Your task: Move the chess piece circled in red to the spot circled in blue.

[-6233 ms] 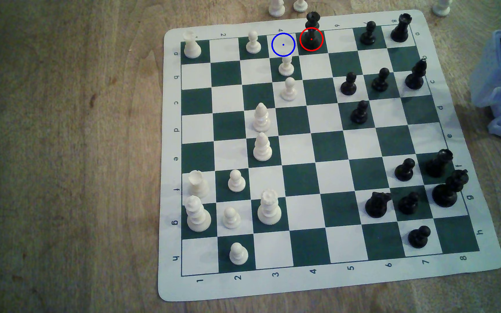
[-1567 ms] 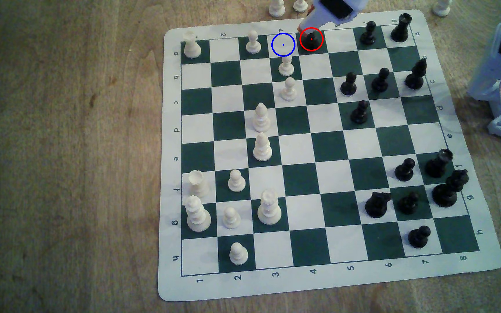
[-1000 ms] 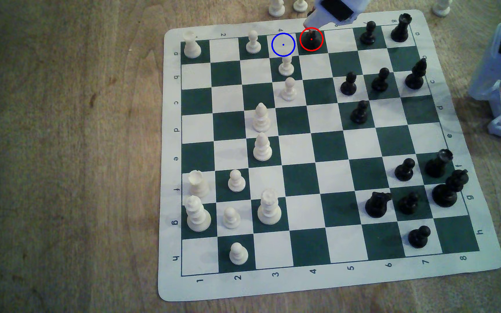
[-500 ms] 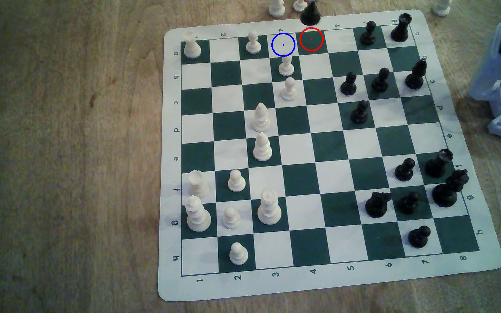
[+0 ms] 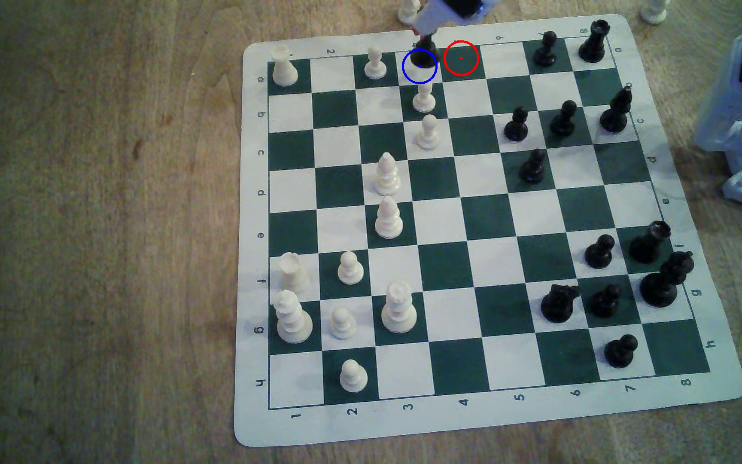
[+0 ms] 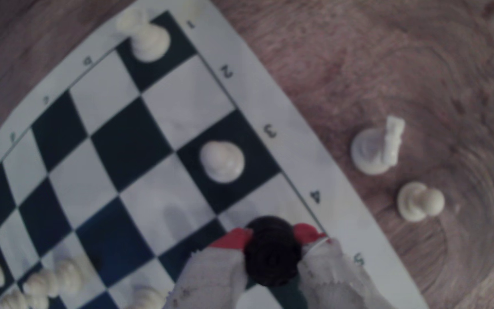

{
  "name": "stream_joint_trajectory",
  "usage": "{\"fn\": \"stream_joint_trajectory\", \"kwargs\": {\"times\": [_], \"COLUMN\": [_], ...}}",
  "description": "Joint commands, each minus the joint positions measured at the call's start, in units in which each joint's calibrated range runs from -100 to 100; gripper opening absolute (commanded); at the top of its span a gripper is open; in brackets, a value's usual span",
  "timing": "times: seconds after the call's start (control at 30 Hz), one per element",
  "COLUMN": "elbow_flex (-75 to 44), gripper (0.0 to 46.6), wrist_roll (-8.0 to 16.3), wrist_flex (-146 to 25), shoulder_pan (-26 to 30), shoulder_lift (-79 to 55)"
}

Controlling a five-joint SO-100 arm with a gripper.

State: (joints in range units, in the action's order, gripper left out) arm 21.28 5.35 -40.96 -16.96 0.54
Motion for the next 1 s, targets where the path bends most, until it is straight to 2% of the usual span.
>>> {"fn": "stream_joint_trajectory", "kwargs": {"times": [0.0, 0.83, 0.87, 0.9, 0.97], "elbow_flex": [-5.33, -3.42, -3.33, -3.15, -2.88], "gripper": [0.3, 0.3, 1.7, 6.8, 13.0], "wrist_roll": [0.05, 0.10, 0.10, 0.10, 0.10], "wrist_flex": [1.23, 3.86, 3.86, 3.86, 3.86], "shoulder_pan": [-0.13, -0.44, -0.52, -0.52, -0.52], "shoulder_lift": [0.22, -1.22, -1.22, -1.22, -1.14]}}
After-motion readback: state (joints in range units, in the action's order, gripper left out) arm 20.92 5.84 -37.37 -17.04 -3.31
